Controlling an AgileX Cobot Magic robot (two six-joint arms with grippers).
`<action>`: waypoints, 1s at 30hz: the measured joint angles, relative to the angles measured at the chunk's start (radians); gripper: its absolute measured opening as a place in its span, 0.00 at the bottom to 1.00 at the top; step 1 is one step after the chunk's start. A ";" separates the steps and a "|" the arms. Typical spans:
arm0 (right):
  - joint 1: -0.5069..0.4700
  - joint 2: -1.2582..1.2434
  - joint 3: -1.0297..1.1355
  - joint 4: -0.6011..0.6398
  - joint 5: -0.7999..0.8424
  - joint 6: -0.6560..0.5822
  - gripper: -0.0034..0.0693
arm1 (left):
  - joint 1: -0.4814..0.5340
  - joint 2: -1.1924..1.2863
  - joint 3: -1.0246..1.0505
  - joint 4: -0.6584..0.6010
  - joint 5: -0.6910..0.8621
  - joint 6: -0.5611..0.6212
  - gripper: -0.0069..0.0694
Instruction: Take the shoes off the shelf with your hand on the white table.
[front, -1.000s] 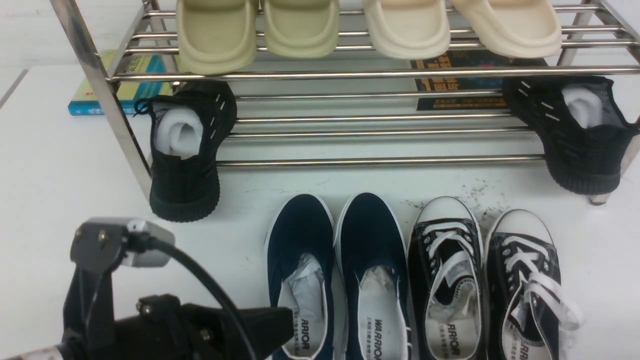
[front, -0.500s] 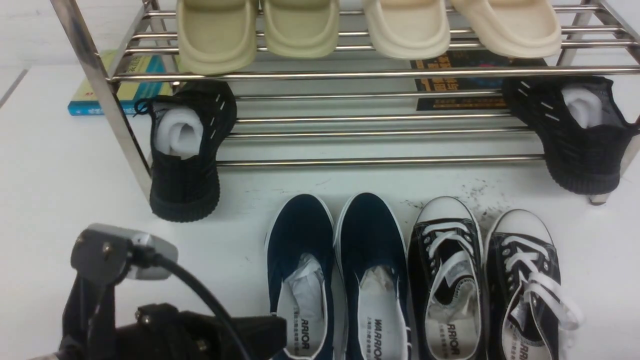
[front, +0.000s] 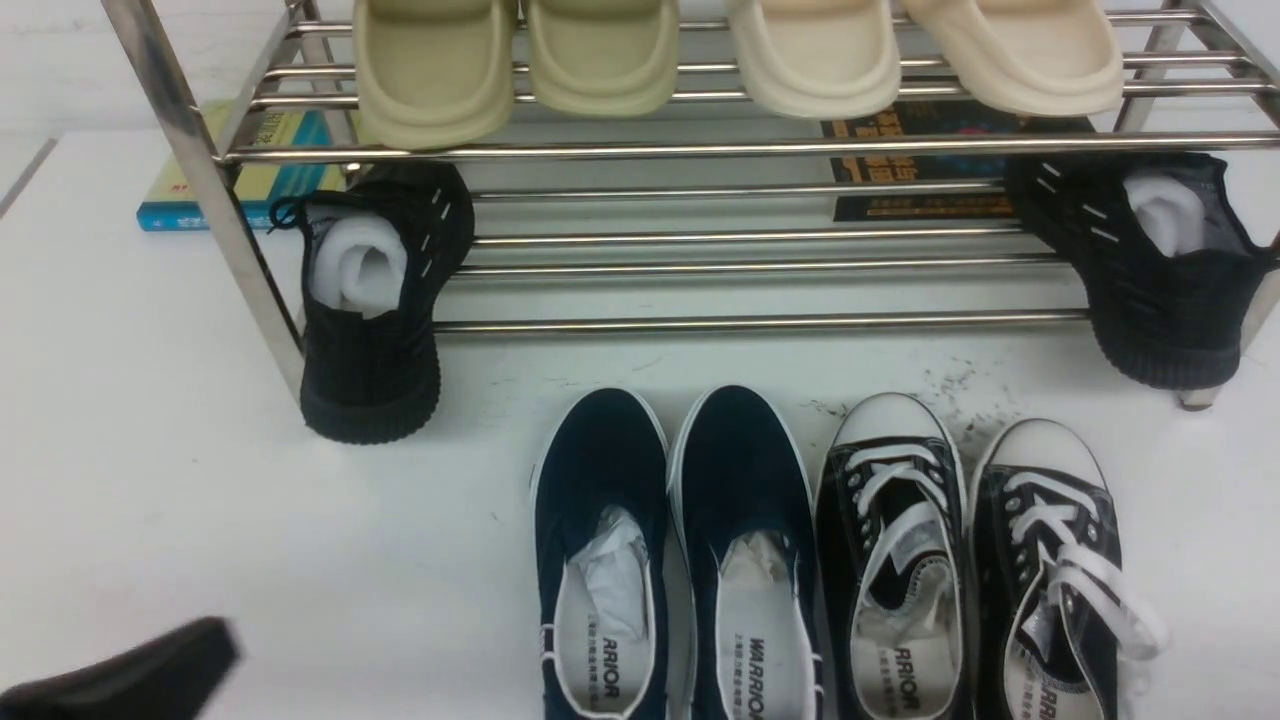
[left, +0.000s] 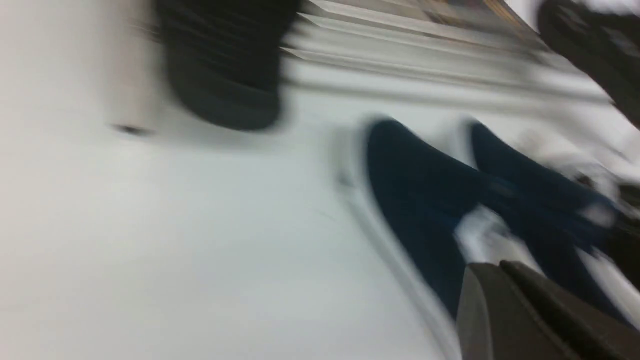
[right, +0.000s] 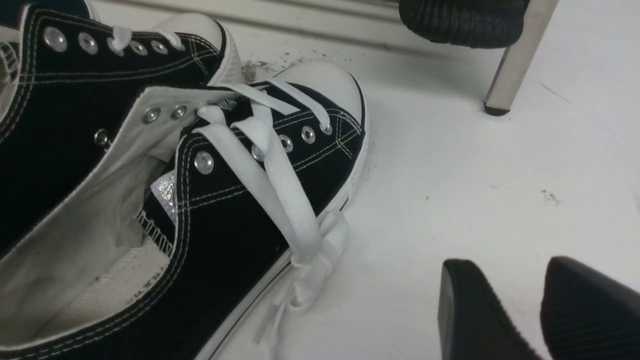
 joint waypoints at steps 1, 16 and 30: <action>0.000 0.000 0.000 0.000 0.000 0.000 0.38 | 0.028 -0.020 0.012 0.001 0.005 0.002 0.14; 0.000 0.000 0.000 0.000 0.000 0.000 0.38 | 0.311 -0.169 0.105 0.067 0.244 0.002 0.16; 0.000 0.000 0.000 0.000 0.000 0.000 0.38 | 0.311 -0.170 0.144 0.098 0.158 -0.042 0.18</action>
